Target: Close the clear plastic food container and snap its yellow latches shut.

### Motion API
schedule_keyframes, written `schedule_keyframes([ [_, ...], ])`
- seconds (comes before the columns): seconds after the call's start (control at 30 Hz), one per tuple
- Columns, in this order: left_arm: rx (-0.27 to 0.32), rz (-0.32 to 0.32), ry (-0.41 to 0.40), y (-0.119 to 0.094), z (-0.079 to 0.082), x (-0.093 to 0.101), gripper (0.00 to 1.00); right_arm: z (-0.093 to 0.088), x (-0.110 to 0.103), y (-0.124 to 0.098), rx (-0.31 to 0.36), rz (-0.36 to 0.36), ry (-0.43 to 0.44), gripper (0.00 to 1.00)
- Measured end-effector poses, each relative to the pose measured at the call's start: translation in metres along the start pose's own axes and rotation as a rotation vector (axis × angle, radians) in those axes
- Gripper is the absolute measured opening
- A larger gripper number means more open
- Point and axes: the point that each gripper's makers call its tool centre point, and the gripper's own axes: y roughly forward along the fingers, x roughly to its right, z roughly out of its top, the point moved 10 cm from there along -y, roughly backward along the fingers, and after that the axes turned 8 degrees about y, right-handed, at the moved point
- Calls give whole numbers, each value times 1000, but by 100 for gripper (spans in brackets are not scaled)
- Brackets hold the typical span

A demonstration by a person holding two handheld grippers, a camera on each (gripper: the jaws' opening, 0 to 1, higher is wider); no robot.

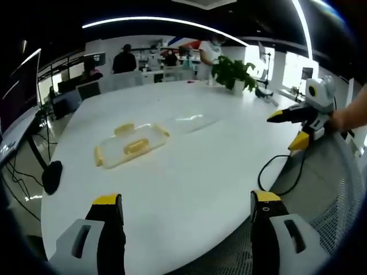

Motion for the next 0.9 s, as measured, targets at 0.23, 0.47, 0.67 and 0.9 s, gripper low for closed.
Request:
schedule_keyframes([
  [0.23, 9, -6, 8, 0, 1, 1, 90, 0, 0, 0, 1, 0, 2, 68],
  [0.47, 20, -13, 4, -1, 2, 2, 90, 1, 3, -2, 16, -15, 23, 69],
  [0.67, 23, -4, 17, -1, 4, 3, 90, 0, 2, -1, 7, -15, 0, 69],
  [0.9, 25, -20, 15, 1, 5, 3, 91, 0, 2, -1, -2, -10, -6, 69],
])
